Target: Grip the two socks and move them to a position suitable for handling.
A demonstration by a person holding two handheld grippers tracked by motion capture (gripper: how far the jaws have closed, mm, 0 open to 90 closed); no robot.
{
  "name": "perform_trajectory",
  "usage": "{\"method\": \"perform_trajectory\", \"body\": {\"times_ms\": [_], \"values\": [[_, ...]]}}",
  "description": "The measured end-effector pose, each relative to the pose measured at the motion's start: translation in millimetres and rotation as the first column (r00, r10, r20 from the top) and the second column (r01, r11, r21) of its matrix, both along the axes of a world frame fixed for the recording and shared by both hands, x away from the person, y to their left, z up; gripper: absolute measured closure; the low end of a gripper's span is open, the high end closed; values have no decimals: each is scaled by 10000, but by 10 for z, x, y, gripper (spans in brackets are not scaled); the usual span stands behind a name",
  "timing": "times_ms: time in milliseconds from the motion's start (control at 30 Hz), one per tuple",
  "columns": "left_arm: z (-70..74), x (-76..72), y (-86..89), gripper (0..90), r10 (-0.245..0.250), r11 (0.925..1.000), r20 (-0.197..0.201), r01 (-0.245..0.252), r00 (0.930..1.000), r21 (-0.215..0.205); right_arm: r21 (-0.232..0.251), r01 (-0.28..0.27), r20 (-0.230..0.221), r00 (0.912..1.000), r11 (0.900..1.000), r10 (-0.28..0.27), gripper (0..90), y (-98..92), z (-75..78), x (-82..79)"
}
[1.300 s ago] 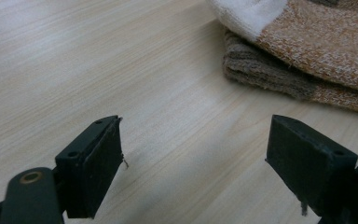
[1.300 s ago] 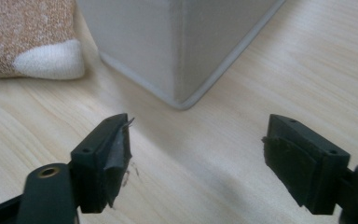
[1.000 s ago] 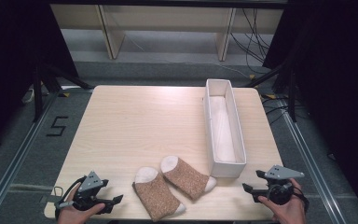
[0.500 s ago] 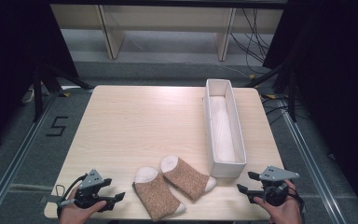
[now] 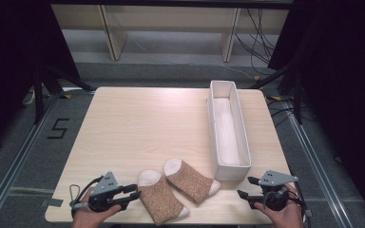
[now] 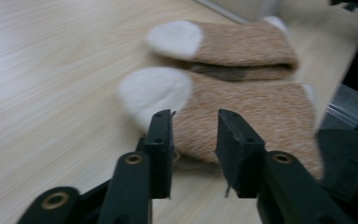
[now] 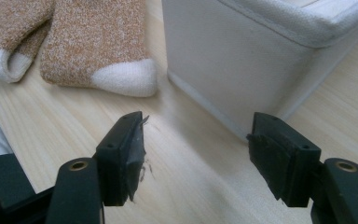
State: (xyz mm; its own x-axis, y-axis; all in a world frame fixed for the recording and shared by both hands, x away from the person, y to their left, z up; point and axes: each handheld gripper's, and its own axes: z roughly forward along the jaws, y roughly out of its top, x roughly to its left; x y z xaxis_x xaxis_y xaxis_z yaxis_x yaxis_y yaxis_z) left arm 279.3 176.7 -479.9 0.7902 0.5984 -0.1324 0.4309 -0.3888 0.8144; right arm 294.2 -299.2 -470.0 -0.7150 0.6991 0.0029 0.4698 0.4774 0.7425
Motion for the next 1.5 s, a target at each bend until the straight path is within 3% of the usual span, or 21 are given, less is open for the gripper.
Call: {"method": "perform_trajectory", "body": {"times_ms": [33,67,167,200,267,300,367,533,600,667,800,967,1200,1300,1500], "values": [[-15,14,-63,699,-97,9998,25,96,9999,146,94,74,-180,9998,9999,-72,357,7,-7,-3],[-39,25,-134,709,-85,10000,14,85,10000,8,108,70,-253,9997,9999,-67,355,9,-12,-2],[-50,66,-238,724,-317,9982,-22,318,9995,501,4,-53,-218,9997,10000,53,355,19,-29,12],[-71,98,-294,725,-659,9929,-173,673,9977,978,11,-44,-282,9996,10000,45,355,23,-29,7],[-95,99,-322,725,-654,9937,-283,676,9975,889,3,-109,-232,9997,9999,109,354,24,-32,12],[-149,114,-357,735,-894,9832,-364,940,9953,1566,-30,-208,-179,9996,9998,207,353,25,-31,17],[-168,130,-362,754,-935,9798,-401,990,9948,1738,-15,-263,-188,9995,9997,263,353,27,-33,17],[-166,151,-347,822,-817,9788,-394,876,9959,1850,-118,-227,-194,9996,9997,225,352,33,-38,19],[-166,163,-342,840,-756,9792,-437,824,9962,1854,-11,-178,-429,9989,9998,177,352,51,-44,3],[-169,175,-330,870,-676,9774,-388,740,9970,1982,-153,-334,-185,9993,9993,331,352,44,-44,22],[-165,219,-290,889,-536,9728,-232,575,9983,2243,-155,-432,-263,9987,9989,428,350,56,-43,17],[-164,312,-225,891,-276,9730,-271,330,9993,2282,-162,-462,-303,9985,9988,457,347,81,-59,16],[-156,477,-79,892,259,9692,-183,-206,9995,2453,-279,-636,-331,9975,9976,627,346,107,-62,27],[-151,549,8,892,742,9635,-91,-694,9972,2586,-310,-696,-342,9971,9971,686,346,123,-65,32],[-149,683,130,893,1225,9586,-44,-1172,9925,2595,-400,-810,-351,9962,9959,796,348,143,-68,41]]}}
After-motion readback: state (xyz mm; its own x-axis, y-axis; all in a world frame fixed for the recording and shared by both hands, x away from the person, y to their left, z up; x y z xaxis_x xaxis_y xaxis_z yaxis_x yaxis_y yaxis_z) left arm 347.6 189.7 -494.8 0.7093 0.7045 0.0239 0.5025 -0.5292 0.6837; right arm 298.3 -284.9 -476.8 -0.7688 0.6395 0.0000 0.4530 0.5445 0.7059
